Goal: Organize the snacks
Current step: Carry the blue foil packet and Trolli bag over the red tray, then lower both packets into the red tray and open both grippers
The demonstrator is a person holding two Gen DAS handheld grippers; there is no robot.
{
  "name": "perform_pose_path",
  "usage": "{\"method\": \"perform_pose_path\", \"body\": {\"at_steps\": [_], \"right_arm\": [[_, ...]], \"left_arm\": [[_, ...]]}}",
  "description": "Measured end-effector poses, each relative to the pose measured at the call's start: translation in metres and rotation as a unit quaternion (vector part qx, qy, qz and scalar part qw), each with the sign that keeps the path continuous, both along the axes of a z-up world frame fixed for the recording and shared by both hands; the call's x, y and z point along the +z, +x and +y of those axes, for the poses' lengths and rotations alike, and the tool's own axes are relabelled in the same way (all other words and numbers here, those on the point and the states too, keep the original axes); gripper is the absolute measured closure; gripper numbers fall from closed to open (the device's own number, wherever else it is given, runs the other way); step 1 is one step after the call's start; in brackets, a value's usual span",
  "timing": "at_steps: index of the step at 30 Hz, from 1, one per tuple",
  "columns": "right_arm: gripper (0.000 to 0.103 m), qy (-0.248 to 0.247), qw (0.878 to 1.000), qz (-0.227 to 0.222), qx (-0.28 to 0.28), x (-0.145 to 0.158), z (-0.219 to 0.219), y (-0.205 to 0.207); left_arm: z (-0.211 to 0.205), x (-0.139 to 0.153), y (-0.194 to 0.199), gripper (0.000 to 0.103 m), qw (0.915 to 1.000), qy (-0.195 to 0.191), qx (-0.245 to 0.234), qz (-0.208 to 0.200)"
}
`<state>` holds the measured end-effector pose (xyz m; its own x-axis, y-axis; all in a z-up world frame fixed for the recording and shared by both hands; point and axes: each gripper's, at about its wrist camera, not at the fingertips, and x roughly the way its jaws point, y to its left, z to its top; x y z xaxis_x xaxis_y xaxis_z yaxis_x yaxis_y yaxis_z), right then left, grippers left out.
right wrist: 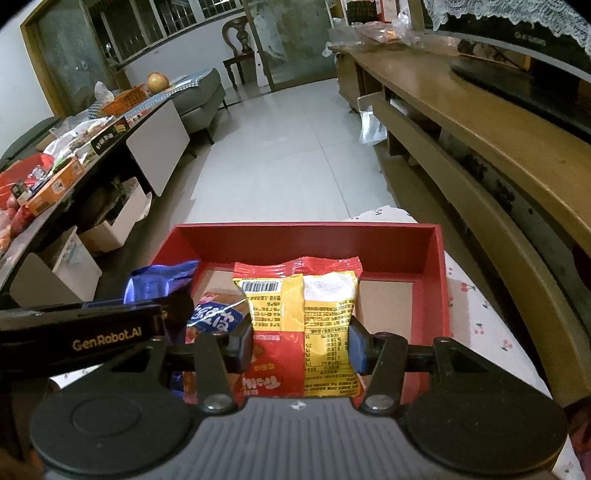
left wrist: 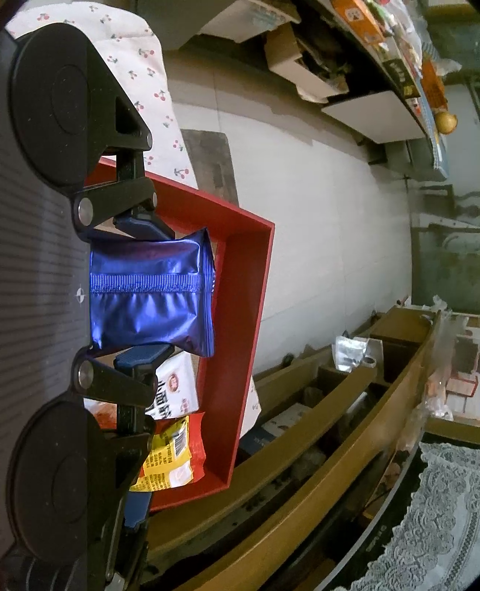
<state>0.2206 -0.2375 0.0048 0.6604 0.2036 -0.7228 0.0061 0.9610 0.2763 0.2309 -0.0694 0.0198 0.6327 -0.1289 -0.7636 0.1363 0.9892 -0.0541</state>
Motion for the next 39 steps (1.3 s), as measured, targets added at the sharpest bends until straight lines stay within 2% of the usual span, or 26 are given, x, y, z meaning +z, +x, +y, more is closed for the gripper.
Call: {"method": "perform_pose_path", "body": {"at_steps": [6, 18, 30, 39], "right_arm": [[0.036, -0.006, 1.0, 0.009, 0.004, -0.016, 0.005, 0.013], [0.036, -0.056, 0.998, 0.022, 0.014, -0.043, 0.021, 0.02], [0.035, -0.076, 0.997, 0.028, 0.015, -0.042, 0.026, 0.015], [0.034, -0.083, 0.996, 0.03, 0.013, -0.03, 0.025, 0.004]], "left_arm": [[0.003, -0.016, 0.012, 0.04, 0.9999, 0.003, 0.006, 0.011], [0.0, -0.047, 0.016, 0.04, 0.9983, 0.049, 0.012, 0.028], [-0.005, -0.047, 0.008, 0.038, 0.9966, 0.078, 0.006, 0.025], [-0.003, -0.037, -0.002, 0.035, 0.9968, 0.075, 0.009, 0.026]]}}
